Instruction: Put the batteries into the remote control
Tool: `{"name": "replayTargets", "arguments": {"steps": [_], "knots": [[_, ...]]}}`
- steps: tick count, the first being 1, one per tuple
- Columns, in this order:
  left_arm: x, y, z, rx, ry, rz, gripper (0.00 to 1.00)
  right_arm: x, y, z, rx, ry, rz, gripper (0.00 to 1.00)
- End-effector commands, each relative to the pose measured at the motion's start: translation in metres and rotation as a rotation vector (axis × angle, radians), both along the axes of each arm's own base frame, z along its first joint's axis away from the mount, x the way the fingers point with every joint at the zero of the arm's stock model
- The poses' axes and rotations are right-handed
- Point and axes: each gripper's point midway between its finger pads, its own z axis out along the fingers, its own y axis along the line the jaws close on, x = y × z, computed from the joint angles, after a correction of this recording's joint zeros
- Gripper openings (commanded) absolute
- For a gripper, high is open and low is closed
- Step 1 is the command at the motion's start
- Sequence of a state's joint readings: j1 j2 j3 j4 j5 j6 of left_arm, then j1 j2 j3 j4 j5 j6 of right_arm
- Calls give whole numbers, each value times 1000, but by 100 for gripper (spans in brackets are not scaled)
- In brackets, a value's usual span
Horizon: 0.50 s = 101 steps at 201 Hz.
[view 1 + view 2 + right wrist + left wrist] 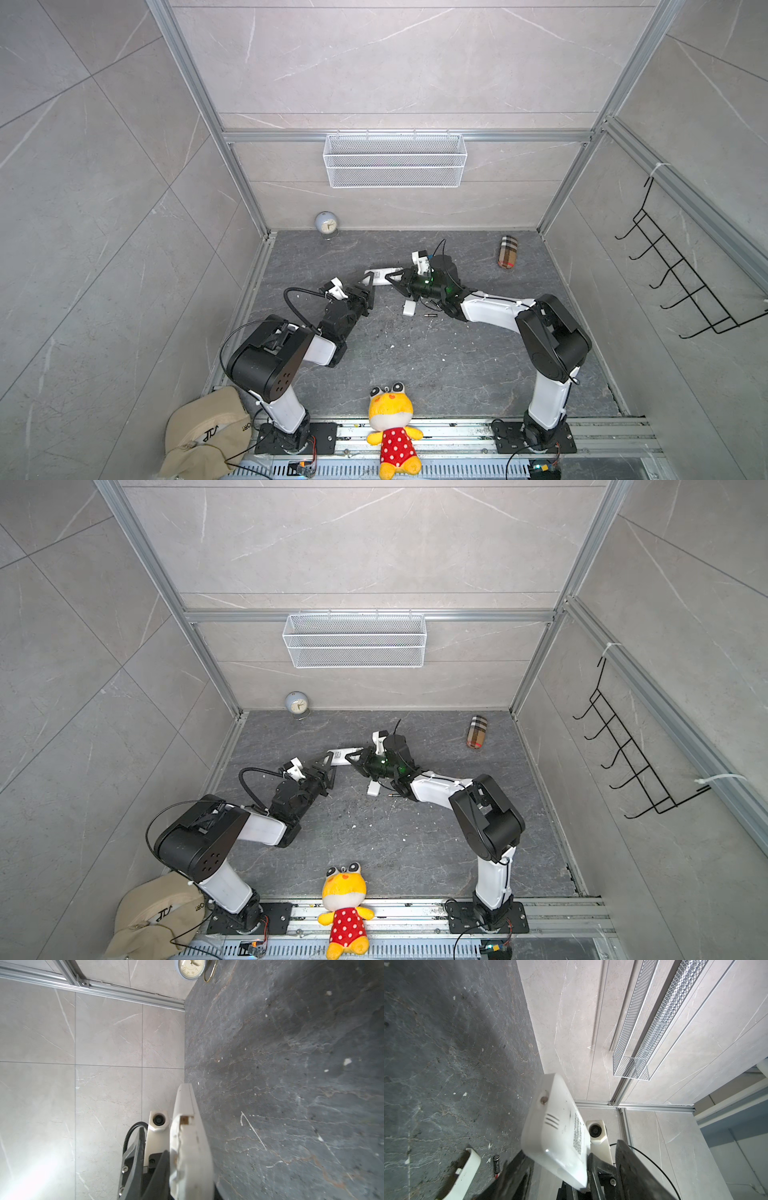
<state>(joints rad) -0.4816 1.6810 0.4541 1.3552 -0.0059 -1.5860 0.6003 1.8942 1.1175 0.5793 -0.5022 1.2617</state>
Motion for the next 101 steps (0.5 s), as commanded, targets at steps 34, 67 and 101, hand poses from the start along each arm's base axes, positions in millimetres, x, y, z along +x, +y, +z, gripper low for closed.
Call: {"name": "replayTargets", "arguments": {"steps": [34, 67, 101], "knots": [[9, -7, 47, -40, -140, -25, 61, -4, 9, 7, 110, 10, 39, 19], [14, -1, 41, -43, -123, -14, 62, -9, 5, 14, 112, -6, 42, 19], [17, -1, 43, -39, -129, -10, 58, -13, 1, 11, 80, -8, 40, 20]]}}
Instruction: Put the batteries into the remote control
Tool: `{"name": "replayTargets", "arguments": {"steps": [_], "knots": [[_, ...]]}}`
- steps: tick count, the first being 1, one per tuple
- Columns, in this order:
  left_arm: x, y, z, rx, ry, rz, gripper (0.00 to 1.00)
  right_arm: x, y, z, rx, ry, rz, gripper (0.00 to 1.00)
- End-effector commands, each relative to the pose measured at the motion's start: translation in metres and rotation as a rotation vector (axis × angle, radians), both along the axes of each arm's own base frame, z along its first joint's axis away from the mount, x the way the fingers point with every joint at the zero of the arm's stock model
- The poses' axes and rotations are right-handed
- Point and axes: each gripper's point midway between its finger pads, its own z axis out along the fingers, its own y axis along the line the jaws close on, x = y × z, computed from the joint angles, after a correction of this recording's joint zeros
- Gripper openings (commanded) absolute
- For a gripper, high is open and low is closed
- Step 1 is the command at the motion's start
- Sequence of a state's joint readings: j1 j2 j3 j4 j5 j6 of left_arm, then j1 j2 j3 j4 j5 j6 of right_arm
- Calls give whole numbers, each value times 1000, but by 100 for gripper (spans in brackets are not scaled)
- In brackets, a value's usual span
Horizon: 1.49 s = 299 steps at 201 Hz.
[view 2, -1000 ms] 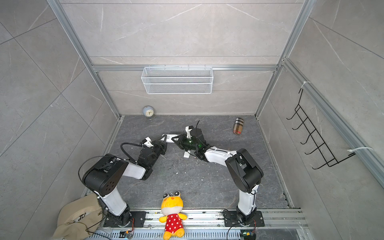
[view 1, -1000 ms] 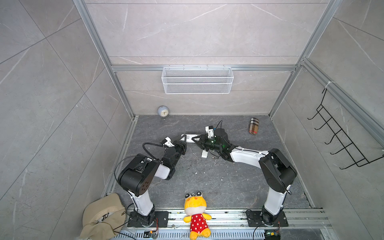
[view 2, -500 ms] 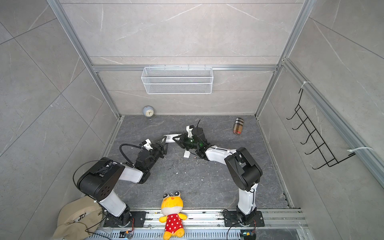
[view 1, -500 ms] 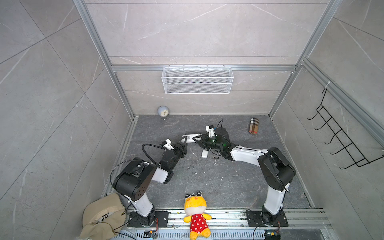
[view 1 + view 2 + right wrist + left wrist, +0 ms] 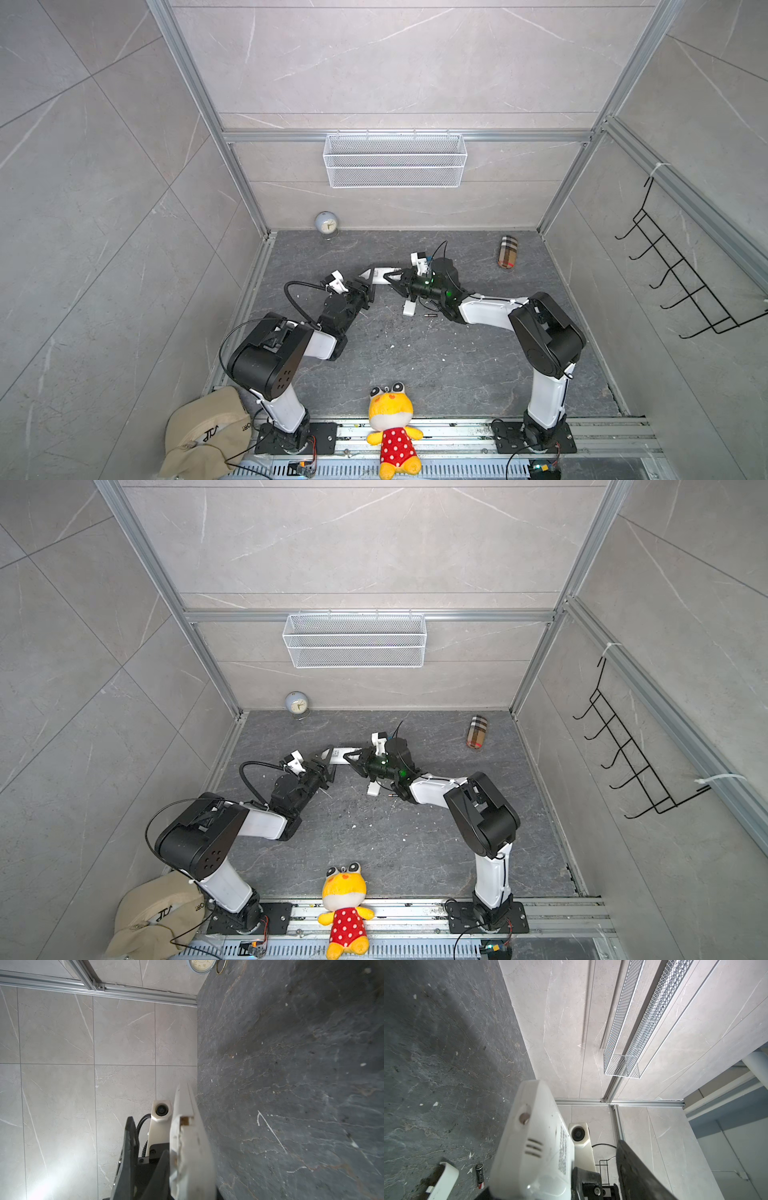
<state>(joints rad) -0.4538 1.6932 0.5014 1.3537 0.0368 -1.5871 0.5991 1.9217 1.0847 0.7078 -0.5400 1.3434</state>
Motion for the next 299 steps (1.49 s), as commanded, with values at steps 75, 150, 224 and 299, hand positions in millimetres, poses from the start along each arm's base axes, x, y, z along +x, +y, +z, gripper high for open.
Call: {"name": "replayTargets", "arguments": {"steps": [75, 150, 224, 299], "knots": [[14, -5, 34, -37, -108, 12, 44, -15, 4, 14, 18, -24, 30, 20], [16, -7, 24, -37, -82, 7, 58, -23, 1, 17, -6, -44, 31, 21], [9, 3, 24, -37, -78, 38, 21, -19, 8, 15, -7, -34, 28, 21], [-6, 42, 6, -27, -26, 116, 4, -34, -45, -22, -370, -90, 80, 77]]}}
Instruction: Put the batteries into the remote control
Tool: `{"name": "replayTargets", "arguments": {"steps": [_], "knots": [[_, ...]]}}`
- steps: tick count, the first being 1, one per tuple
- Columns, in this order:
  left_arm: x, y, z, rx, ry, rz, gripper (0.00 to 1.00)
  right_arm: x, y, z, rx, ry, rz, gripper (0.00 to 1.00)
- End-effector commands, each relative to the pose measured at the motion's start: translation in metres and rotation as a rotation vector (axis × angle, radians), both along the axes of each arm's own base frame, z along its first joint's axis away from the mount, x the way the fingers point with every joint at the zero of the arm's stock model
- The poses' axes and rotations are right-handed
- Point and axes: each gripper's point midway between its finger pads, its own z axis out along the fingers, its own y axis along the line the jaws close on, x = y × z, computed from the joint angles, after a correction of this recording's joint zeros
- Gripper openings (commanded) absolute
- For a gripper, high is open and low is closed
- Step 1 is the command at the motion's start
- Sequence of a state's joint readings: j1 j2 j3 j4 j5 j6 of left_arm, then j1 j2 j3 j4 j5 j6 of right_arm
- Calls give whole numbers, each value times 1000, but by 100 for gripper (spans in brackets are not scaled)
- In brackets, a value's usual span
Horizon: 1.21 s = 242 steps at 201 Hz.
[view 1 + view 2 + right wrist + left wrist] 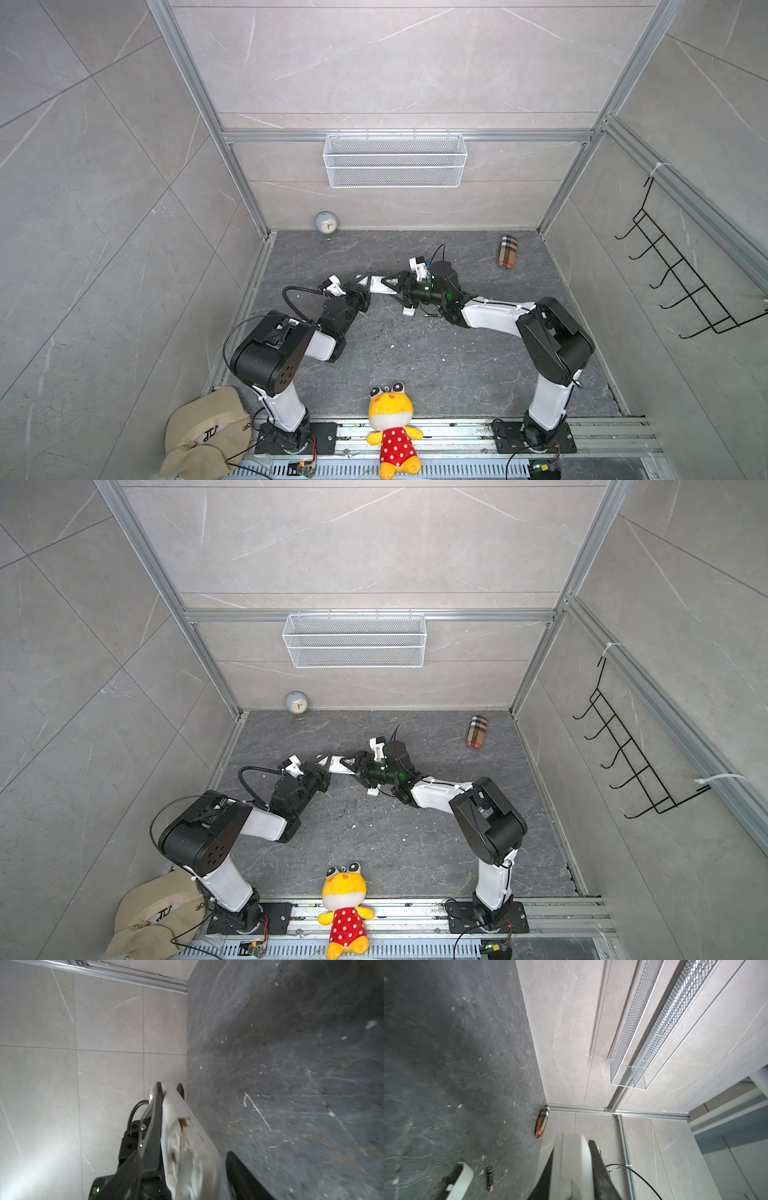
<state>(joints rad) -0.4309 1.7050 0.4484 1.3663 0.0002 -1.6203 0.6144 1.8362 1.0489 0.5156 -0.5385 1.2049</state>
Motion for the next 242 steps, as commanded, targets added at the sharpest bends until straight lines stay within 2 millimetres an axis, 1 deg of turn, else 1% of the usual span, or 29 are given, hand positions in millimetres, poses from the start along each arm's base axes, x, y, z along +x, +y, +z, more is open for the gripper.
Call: {"name": "replayTargets", "arguments": {"steps": [1, 15, 23, 34, 45, 54, 62, 71, 87, 102, 128, 152, 162, 171, 204, 225, 242], "knots": [[-5, 24, 28, -12, -89, 59, 4, -9, -40, -10, -246, -87, 37, 77], [-8, 32, 27, 7, -91, 67, 4, -8, -78, -26, -455, -128, 21, 80], [-7, 32, 24, 16, -85, 57, 4, -6, -101, -34, -588, -151, 12, 80], [-6, 29, 24, 23, -86, 34, 4, -5, -123, -44, -743, -180, 25, 78], [-5, 24, 22, 27, -85, 7, 4, -6, -134, -54, -846, -184, 72, 75], [-3, 20, 21, 25, -85, -14, 4, -10, -142, -66, -906, -139, 103, 69], [-2, 17, 20, 21, -86, -24, 4, -14, -146, -75, -937, -99, 113, 67], [-1, 15, 20, 18, -83, -34, 4, -19, -150, -83, -947, -70, 113, 65], [0, 13, 20, 23, -87, -43, 4, -23, -156, -87, -960, -71, 89, 64], [0, 11, 21, 26, -92, -55, 4, -22, -159, -85, -976, -87, 79, 64], [1, 8, 19, 25, -85, -68, 4, -17, -160, -91, -1015, -62, 99, 62], [0, 8, 19, 23, -85, -70, 4, -7, -163, -98, -1058, -30, 100, 54], [0, 8, 20, 22, -89, -73, 4, -4, -162, -100, -1068, -18, 106, 48], [-1, 8, 21, 21, -91, -74, 4, -2, -161, -101, -1069, -13, 108, 44], [-4, 8, 17, 28, -83, -80, 4, -7, -154, -100, -1025, -25, 130, 44], [-3, 6, 14, 29, -76, -90, 4, -11, -147, -106, -1006, -33, 200, 45], [-1, 3, 17, 24, -81, -100, 4, -14, -142, -110, -1000, -39, 254, 45]]}}
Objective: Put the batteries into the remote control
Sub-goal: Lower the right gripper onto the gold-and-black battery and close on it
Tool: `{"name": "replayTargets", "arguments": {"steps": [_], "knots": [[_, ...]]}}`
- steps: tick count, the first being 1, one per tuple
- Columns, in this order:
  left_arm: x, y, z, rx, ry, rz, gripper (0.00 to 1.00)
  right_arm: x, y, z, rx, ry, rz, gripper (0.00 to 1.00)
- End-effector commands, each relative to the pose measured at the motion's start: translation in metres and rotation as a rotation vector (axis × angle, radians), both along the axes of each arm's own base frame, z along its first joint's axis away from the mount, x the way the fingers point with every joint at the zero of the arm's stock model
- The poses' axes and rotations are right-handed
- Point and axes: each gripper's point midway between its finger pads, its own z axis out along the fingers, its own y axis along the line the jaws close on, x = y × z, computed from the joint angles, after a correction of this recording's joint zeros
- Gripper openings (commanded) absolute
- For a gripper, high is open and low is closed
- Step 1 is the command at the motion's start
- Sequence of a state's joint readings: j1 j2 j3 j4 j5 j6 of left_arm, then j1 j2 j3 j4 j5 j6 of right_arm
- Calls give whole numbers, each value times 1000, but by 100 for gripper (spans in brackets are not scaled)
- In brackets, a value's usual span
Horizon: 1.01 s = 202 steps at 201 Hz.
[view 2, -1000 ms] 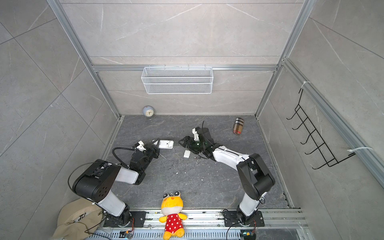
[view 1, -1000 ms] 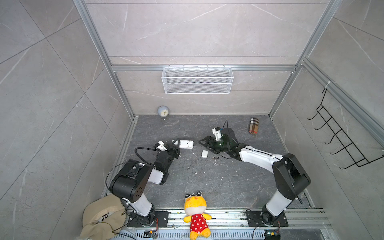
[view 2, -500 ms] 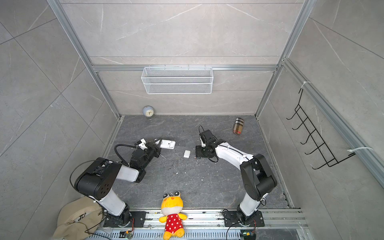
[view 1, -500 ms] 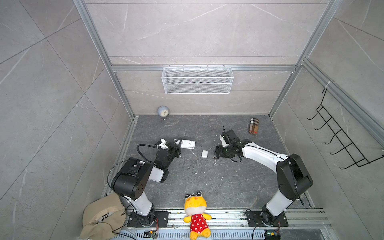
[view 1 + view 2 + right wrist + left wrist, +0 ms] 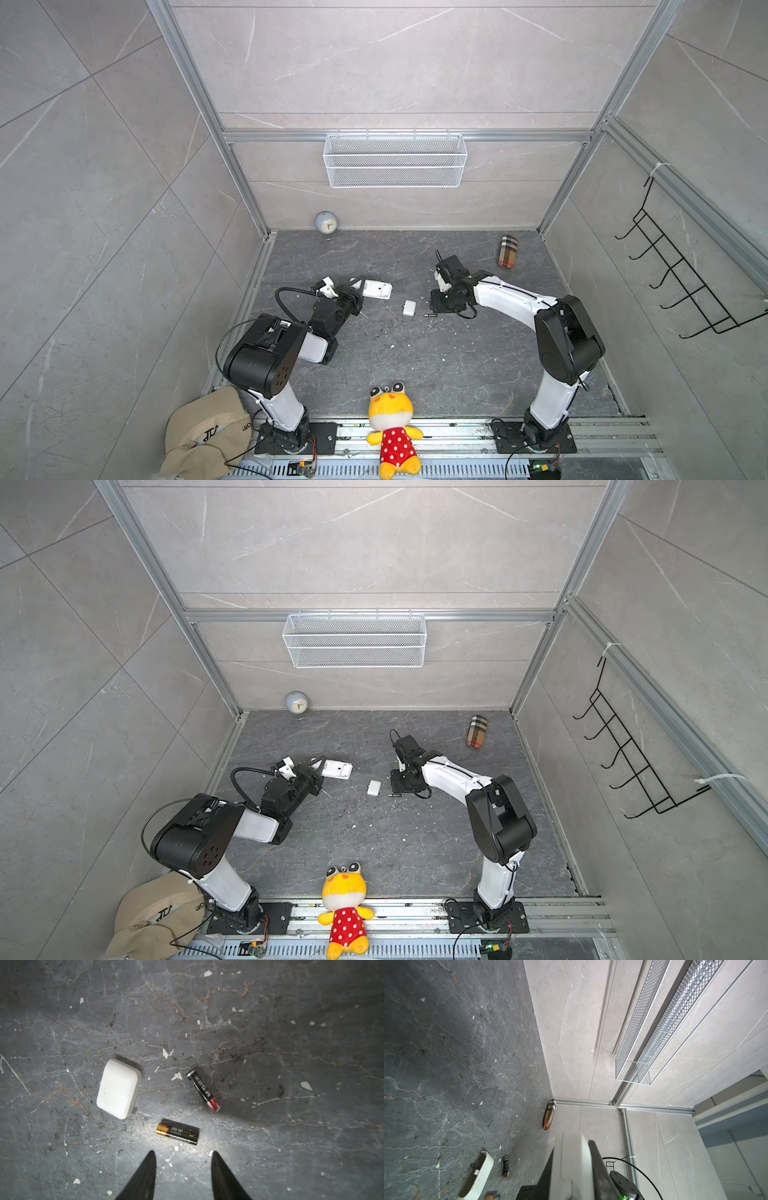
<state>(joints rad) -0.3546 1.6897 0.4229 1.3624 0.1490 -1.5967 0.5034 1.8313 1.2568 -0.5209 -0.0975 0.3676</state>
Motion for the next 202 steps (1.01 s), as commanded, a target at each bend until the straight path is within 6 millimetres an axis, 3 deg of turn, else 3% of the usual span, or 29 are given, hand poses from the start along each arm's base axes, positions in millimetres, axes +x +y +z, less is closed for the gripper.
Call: {"name": "replayTargets", "arguments": {"steps": [1, 95, 202], "knots": [[3, -6, 20, -5, -81, -29, 4, -7, 7, -9, 2, 48, 92, 45], [4, -5, 21, -13, -78, -17, 5, -13, 6, -18, -60, 39, 276, 50], [6, -6, 20, -12, -77, -17, 5, -16, 10, -32, -152, 53, 356, 55]]}}
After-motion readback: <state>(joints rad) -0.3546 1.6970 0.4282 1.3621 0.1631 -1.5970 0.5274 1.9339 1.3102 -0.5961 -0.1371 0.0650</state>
